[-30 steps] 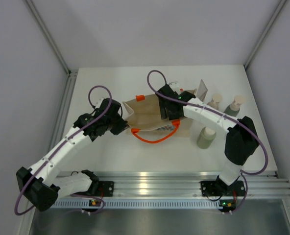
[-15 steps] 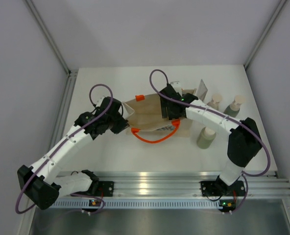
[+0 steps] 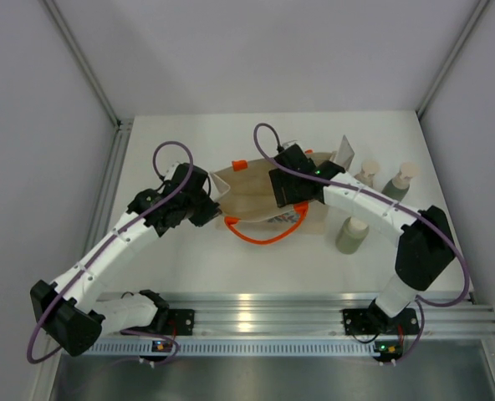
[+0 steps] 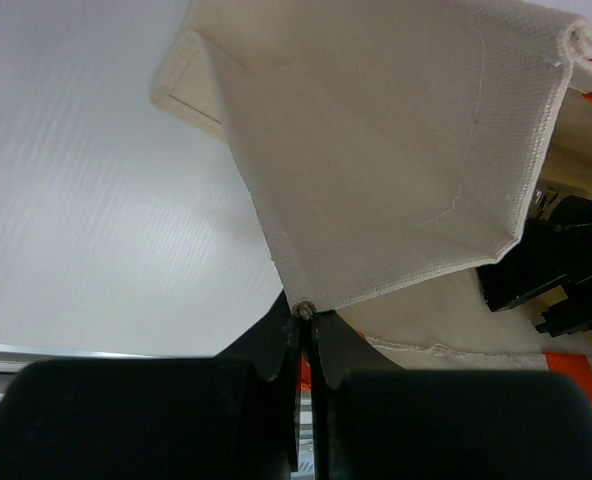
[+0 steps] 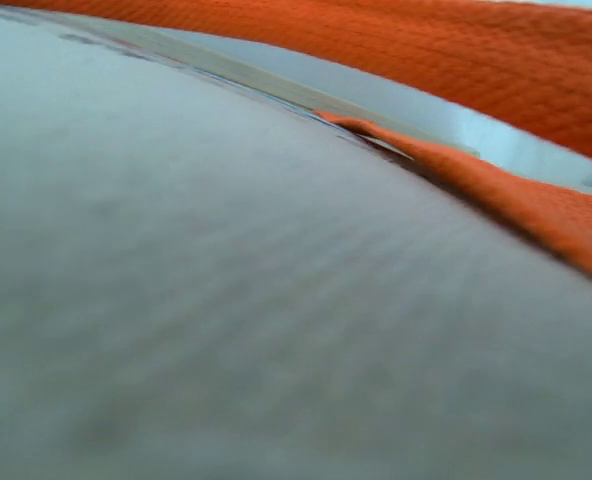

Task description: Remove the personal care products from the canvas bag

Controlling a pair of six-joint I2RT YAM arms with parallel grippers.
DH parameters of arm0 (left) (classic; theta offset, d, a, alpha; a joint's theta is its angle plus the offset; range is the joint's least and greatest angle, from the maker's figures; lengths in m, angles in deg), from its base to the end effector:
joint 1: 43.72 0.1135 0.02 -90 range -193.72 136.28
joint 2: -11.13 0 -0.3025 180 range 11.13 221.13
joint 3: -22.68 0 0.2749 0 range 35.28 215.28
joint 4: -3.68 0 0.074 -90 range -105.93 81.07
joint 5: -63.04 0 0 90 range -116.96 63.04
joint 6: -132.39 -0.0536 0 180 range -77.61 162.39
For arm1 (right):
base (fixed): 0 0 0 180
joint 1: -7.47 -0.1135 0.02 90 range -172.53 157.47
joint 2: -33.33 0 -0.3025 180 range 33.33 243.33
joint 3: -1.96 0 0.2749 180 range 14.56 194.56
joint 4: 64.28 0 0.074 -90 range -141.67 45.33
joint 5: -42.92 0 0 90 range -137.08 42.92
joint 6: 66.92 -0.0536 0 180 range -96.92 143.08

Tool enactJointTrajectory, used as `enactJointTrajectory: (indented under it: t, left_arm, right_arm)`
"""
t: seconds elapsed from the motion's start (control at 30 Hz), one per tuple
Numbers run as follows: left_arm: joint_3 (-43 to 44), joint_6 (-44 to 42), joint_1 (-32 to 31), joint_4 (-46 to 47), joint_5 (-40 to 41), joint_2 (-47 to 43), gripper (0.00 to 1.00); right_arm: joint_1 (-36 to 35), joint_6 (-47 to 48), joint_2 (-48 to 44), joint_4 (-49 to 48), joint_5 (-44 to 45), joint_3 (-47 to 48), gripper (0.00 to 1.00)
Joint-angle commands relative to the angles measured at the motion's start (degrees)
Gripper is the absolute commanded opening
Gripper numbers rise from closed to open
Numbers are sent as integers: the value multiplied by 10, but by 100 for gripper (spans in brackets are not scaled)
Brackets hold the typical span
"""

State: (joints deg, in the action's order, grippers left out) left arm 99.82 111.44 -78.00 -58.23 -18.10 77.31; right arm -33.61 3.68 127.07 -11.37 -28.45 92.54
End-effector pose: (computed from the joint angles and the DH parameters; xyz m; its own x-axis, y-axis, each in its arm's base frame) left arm 0.2093 -0.1327 0.3439 -0.6743 -0.6571 -0.3370 -0.4290 0.7200 -0.5456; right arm 0.3006 0.2393 0.2967 -0.7521 -0.2381 -0.6145 -0.2528 0.9654 -0.0646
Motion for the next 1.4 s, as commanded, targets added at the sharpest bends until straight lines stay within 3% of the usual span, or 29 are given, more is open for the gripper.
enactJointTrajectory:
  t: [0.0,0.67,0.93,1.37]
  left_arm:
    - [18,3,-2,4,11,1,0]
    - [24,6,-1,3,16,2,0]
    - [27,8,-1,4,21,1,0]
    - [37,8,-1,3,28,5,0]
  right_arm:
    - [5,55,-52,-73,-42,27,0]
    - [-22,129,-75,-45,-69,103,0]
    - [-31,135,-61,45,-76,205,0]
    - [-48,131,-92,114,-75,283,0]
